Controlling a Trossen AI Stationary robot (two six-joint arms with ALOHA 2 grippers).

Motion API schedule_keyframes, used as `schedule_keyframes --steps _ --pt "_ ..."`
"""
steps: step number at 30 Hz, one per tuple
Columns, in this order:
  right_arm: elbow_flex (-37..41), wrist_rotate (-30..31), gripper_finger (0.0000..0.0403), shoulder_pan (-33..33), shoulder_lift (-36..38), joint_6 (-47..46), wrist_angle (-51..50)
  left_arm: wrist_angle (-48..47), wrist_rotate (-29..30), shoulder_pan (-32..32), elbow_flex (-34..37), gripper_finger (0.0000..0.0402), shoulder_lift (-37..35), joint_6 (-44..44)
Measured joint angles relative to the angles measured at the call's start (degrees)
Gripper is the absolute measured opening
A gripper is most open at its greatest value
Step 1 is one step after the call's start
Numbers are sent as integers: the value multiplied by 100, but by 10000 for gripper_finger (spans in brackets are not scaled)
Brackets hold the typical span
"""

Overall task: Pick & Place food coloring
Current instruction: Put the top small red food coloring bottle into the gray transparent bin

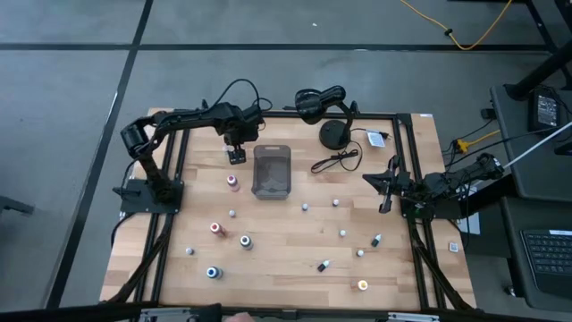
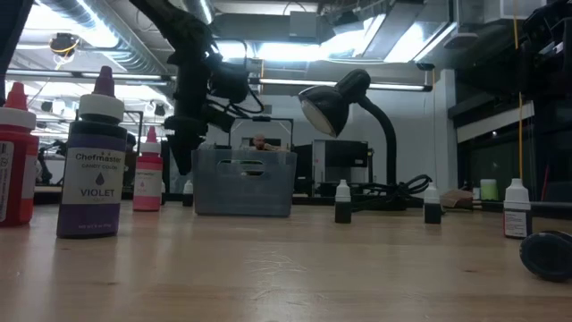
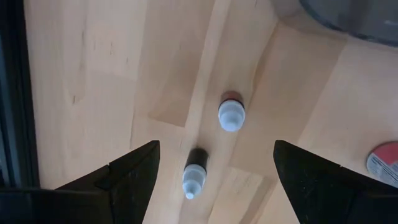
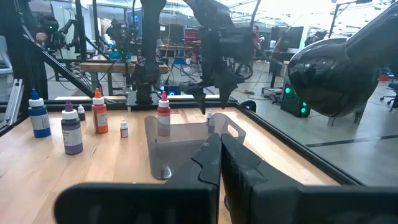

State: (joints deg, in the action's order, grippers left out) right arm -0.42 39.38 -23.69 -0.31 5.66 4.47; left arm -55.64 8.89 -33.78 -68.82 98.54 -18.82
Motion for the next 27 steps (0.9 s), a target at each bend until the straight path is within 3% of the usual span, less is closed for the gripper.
schedule_keyframes --steps 27 --pt "2 -2 15 -1 2 -1 0 310 -118 -44 0 310 546 19"
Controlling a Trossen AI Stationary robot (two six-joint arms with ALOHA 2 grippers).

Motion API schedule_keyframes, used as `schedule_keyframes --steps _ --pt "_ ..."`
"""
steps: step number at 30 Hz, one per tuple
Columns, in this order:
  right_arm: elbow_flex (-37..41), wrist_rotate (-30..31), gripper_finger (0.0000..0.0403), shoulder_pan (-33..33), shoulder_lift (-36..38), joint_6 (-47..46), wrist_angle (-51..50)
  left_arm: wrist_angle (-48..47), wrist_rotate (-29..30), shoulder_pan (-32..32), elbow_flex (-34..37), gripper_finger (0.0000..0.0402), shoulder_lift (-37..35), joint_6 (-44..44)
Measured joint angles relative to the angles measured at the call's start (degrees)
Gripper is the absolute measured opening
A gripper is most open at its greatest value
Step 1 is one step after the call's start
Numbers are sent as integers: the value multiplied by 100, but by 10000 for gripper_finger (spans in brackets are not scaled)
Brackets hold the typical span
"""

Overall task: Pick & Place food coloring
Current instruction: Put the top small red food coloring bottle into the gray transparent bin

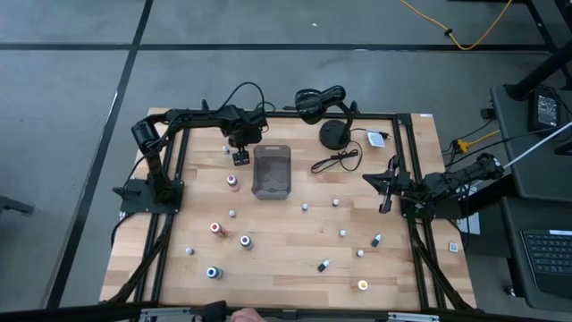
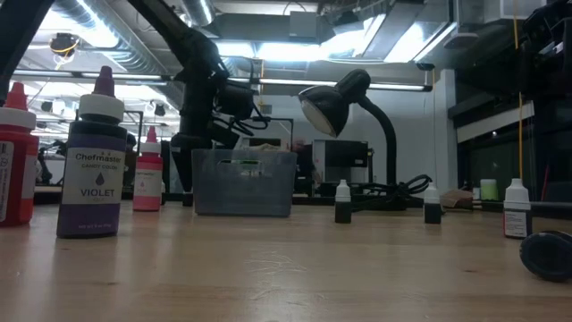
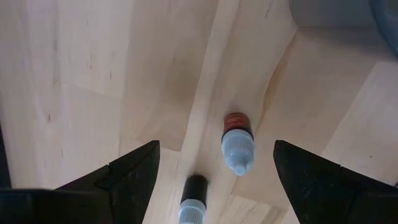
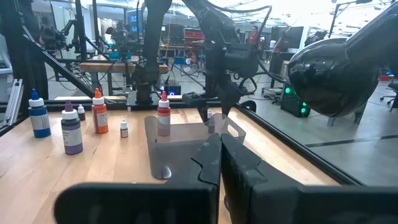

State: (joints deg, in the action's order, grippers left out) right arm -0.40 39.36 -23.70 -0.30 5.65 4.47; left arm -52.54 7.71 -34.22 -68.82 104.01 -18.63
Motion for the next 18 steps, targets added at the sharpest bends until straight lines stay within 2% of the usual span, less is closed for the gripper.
schedule_keyframes --steps 6,18 --pt "-1 2 15 0 -1 1 1 -12 -31 -2 0 279 0 -1" --pt "-2 2 15 2 -2 2 2 9 -131 0 0 161 33 44"
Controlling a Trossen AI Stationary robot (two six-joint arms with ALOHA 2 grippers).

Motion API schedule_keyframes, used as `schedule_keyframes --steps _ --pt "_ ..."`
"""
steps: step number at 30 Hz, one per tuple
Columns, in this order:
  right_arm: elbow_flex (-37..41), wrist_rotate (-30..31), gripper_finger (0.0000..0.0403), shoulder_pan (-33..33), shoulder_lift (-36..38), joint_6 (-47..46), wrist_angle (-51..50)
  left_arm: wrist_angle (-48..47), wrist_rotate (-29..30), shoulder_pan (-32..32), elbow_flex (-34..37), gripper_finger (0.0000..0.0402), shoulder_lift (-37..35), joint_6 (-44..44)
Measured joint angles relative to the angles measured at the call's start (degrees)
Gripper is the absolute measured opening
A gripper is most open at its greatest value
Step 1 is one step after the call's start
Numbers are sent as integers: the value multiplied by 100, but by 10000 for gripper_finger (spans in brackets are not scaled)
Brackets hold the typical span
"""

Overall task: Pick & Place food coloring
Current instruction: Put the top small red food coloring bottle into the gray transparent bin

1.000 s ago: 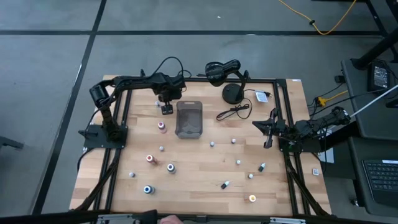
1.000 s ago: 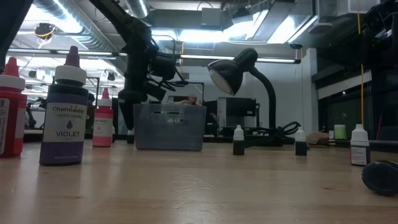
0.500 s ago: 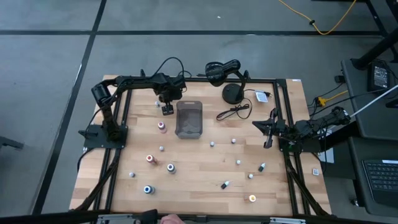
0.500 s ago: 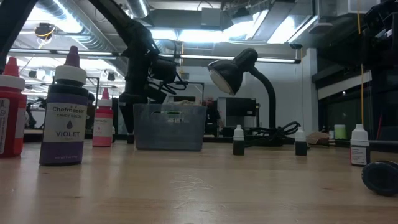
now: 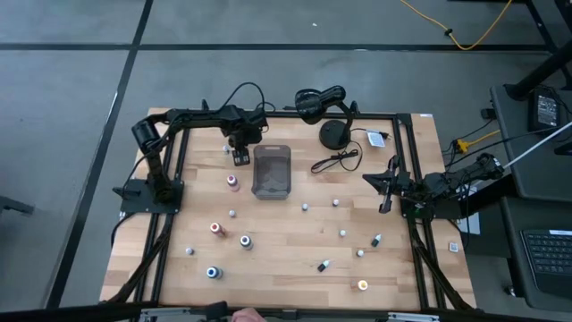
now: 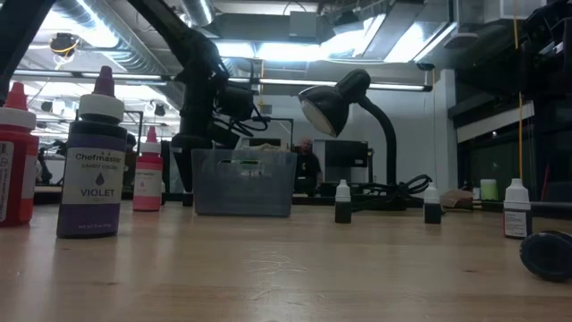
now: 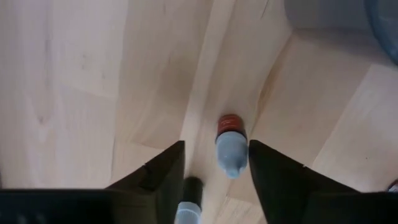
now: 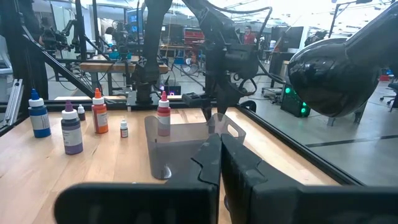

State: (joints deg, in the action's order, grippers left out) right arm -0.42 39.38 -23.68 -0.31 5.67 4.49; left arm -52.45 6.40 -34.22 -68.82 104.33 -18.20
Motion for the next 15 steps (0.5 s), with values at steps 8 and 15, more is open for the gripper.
schedule_keyframes --steps 8,15 --pt "1 -1 15 -2 0 0 -1 28 -143 0 0 79 -2 69" --pt "1 0 15 -2 0 0 -2 -96 -137 0 -4 42 -11 111"
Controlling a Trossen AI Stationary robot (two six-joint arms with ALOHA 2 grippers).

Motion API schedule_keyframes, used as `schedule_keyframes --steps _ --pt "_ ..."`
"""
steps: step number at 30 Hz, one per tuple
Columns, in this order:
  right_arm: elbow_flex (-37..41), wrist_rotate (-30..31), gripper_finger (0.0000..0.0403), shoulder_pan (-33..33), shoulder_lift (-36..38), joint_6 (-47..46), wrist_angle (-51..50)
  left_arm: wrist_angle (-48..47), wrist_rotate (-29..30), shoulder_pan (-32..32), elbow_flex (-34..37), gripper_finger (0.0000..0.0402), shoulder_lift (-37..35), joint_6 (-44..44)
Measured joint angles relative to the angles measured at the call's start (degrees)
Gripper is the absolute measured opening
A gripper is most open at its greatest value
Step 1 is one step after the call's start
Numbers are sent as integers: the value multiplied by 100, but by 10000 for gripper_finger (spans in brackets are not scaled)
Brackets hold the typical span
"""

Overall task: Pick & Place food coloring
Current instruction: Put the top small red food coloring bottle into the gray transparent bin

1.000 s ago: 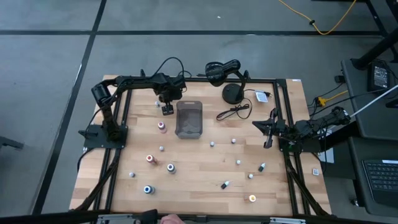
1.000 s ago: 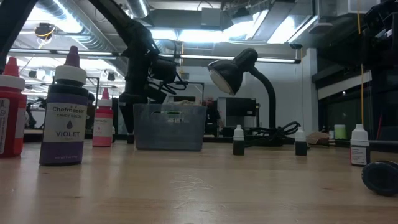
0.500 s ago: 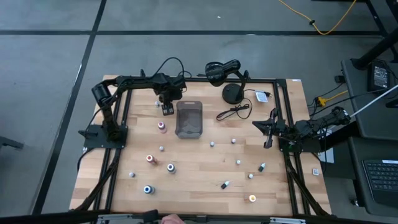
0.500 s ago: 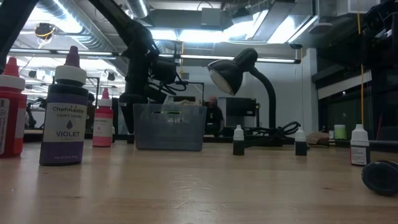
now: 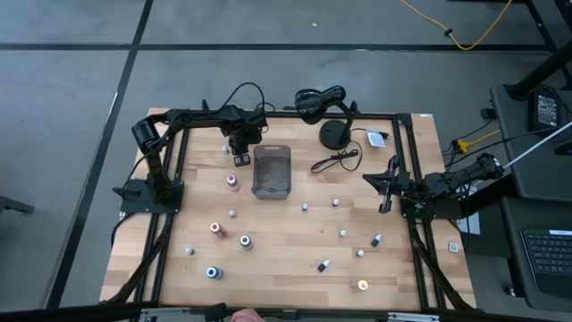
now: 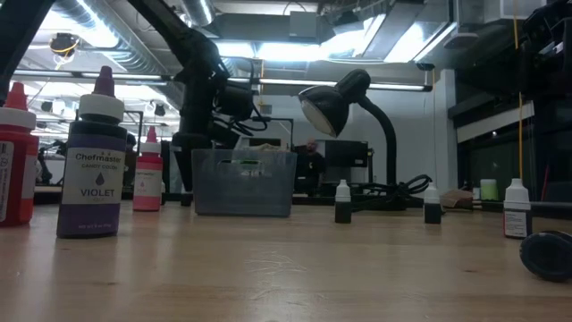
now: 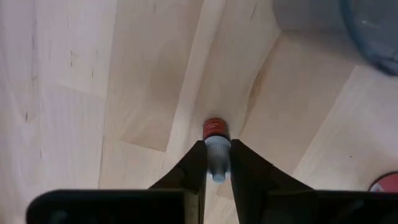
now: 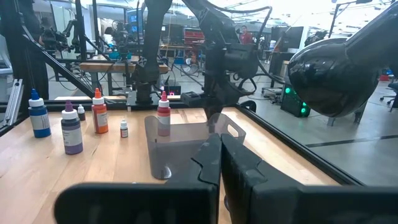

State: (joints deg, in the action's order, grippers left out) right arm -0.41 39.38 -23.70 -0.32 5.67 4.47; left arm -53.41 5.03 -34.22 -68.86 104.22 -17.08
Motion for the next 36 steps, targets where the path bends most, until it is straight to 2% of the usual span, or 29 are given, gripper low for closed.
schedule_keyframes --steps 5,10,21,29,36 --pt "0 0 15 0 0 -2 0 -163 -1 0 2 55 0 0" --pt "-1 0 15 0 0 -2 1 -197 -1 0 -20 50 -57 0" --pt "-2 0 15 0 0 -1 2 -684 -13 5 -288 47 -738 139" --pt "0 0 15 0 0 -1 2 -1450 -21 319 -606 46 -1392 564" --pt "-2 0 15 0 0 -2 1 -2116 -19 863 -610 46 -1931 1181"
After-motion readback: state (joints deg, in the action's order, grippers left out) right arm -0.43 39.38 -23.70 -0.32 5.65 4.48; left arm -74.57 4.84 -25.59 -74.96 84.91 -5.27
